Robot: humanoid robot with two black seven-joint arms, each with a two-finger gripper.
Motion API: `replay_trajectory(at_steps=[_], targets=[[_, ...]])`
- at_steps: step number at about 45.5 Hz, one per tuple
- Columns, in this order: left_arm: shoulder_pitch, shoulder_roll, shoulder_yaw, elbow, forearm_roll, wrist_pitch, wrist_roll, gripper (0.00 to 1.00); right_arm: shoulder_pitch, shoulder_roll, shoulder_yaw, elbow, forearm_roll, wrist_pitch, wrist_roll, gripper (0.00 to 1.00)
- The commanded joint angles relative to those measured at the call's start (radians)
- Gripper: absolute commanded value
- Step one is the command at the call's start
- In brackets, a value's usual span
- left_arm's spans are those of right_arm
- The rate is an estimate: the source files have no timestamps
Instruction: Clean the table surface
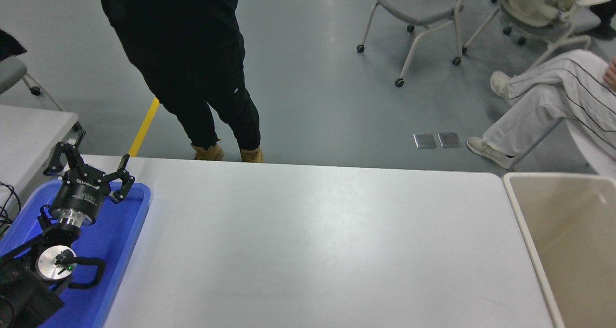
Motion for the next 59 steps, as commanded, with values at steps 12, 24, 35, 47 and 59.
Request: replay_trajectory(at_steps=[12,24,35,47,59], targets=[[0.0,0.0,0.0,0.001,0.0,0.0,0.0,1.0,-0.18,0.282,0.162,-0.204,0.125,0.0,-0.273,0.0],[0.0,0.0,0.0,0.0,0.0,0.0,0.0,1.0,-0.176,0.344,0.182,-0.201,0.125,0.001,-0.471,0.0],[0.0,0.0,0.0,0.0,0.0,0.0,0.0,1.0,-0.174,0.388,0.182,-0.198,0.126,0.01,-0.598,0.0],[0.0,0.0,0.0,0.0,0.0,0.0,0.0,1.0,-0.168,0.388,0.217,-0.198,0.148,0.007,-0.633,0.64],[0.0,0.0,0.0,0.0,0.0,0.0,0.0,1.0,-0.165,0.385,0.254,-0.204,0.191,0.0,-0.632,0.99]])
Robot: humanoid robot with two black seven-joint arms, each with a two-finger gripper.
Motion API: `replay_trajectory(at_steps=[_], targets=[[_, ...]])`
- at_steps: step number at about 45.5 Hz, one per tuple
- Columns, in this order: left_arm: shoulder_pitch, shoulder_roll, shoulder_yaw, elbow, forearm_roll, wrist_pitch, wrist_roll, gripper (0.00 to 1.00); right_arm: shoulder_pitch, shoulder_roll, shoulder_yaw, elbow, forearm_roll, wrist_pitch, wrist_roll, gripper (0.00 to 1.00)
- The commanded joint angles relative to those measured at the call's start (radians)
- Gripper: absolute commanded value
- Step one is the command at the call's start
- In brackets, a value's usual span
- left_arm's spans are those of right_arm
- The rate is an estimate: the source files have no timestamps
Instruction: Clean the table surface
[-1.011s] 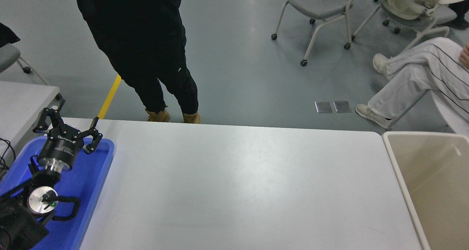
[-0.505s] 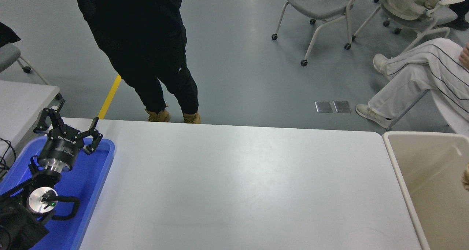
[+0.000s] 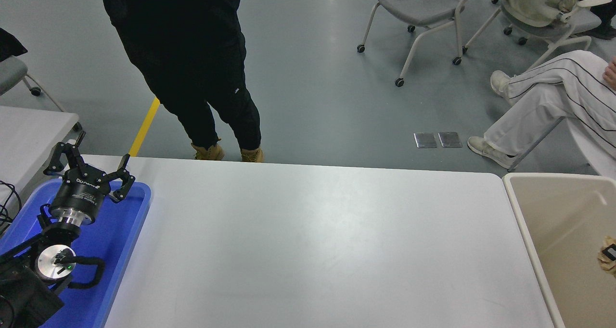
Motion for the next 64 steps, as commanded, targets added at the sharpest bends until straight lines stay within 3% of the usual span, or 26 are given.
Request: replay_trajectory(at_steps=[1,18,27,34,43,50,58,64], targets=[[0.0,0.0,0.0,0.0,0.0,0.0,0.0,1.0,0.004,0.0,0.024,-0.004,0.026,-0.005,-0.015,0.99],[0.0,0.0,0.0,-0.001,0.0,0.0,0.0,1.0,0.044,-0.05,0.032,-0.025,0.037,-0.011,-0.007,0.98],[0.0,0.0,0.0,0.001,0.0,0.0,0.0,1.0,0.099,0.02,0.041,-0.169,0.14,-0.077,-0.005,0.99],[0.0,0.0,0.0,0.001,0.0,0.0,0.0,1.0,0.159,0.007,0.043,-0.137,0.158,-0.065,-0.005,0.99],[0.0,0.0,0.0,-0.001,0.0,0.0,0.0,1.0,0.236,-0.177,0.111,0.238,0.187,-0.073,-0.005,0.99],[0.0,0.0,0.0,-0.001,0.0,0.0,0.0,1.0,0.25,-0.288,0.45,0.562,0.187,-0.077,-0.005,0.99],[0.0,0.0,0.0,0.001,0.0,0.0,0.0,1.0,0.109,-0.256,0.959,0.846,0.187,-0.065,-0.005,0.99],[0.0,0.0,0.0,0.0,0.0,0.0,0.0,1.0,0.081,-0.208,0.995,0.926,0.186,-0.059,-0.005,0.99]])
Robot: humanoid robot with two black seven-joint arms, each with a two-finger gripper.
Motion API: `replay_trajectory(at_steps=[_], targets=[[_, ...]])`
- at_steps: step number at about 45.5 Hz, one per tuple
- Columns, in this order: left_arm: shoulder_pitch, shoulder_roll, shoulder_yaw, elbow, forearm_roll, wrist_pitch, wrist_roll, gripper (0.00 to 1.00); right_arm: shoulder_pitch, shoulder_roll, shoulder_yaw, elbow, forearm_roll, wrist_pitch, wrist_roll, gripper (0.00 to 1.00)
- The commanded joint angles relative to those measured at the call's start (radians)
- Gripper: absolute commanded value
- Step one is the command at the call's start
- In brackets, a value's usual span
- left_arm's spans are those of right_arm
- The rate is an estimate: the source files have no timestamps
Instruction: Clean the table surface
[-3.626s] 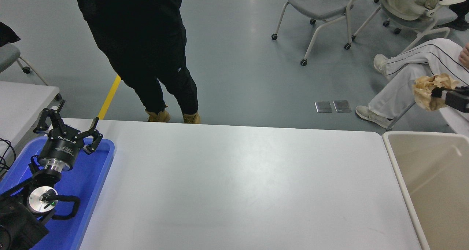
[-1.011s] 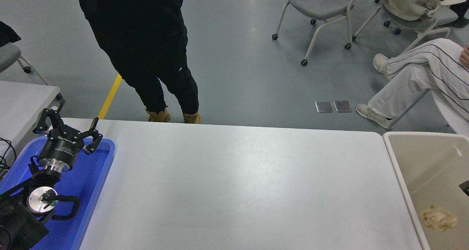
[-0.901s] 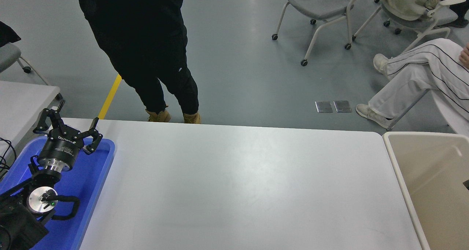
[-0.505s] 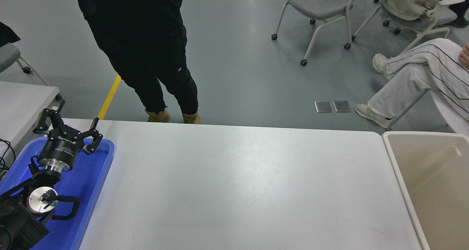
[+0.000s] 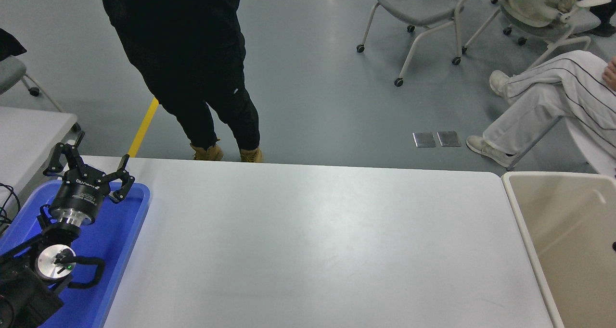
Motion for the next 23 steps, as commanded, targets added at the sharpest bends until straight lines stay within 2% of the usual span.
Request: replay_trajectory(at_steps=[1,11,17,23], targets=[[0.0,0.0,0.0,-0.001,0.0,0.0,0.0,1.0,-0.081,0.036,0.31,0.281,0.003,0.008,0.001,0.99],[0.0,0.0,0.0,-0.001,0.0,0.0,0.0,1.0,-0.197,0.178,0.485,0.364,0.003,0.077,0.001,0.99],[0.0,0.0,0.0,-0.001,0.0,0.0,0.0,1.0,-0.227,0.267,0.506,0.364,-0.012,0.106,0.007,0.99],[0.0,0.0,0.0,0.001,0.0,0.0,0.0,1.0,-0.233,0.317,0.505,0.358,-0.014,0.17,0.082,0.99]])
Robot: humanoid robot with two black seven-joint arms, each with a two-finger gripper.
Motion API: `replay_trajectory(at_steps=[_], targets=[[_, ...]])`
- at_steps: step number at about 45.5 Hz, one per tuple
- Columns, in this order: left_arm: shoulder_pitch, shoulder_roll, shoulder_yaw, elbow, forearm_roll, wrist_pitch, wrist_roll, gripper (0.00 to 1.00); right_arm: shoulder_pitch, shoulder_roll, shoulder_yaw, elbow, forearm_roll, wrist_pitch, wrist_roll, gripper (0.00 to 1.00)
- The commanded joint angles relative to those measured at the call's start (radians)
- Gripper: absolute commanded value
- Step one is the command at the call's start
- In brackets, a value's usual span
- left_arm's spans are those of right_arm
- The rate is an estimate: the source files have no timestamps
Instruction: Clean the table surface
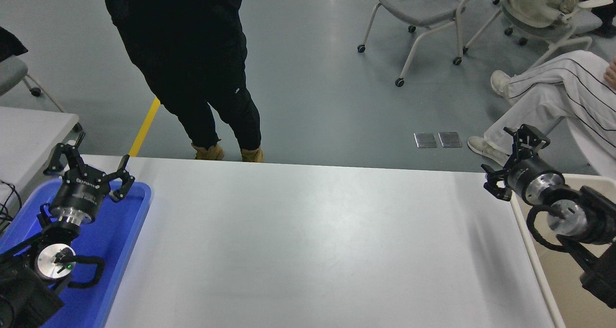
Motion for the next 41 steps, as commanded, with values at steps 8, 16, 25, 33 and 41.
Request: replay_trajectory(at_steps=[8,16,25,33,41], targets=[[0.0,0.0,0.0,0.001,0.0,0.0,0.0,1.0,-0.03,0.163,0.071,0.035,-0.008,0.099,0.219,0.99],[0.0,0.0,0.002,0.001,0.0,0.0,-0.002,1.0,-0.026,0.171,0.09,0.029,-0.006,0.114,0.249,0.99],[0.0,0.0,0.0,0.001,0.0,0.0,-0.002,1.0,-0.021,0.153,0.094,0.059,-0.002,0.137,0.252,0.99],[0.0,0.0,0.002,0.001,0.0,0.0,-0.002,1.0,-0.03,0.125,0.093,0.049,0.006,0.255,0.252,0.99],[0.0,0.0,0.0,0.001,0.0,0.0,-0.002,1.0,0.06,0.102,0.056,-0.02,-0.011,0.266,0.252,0.99]])
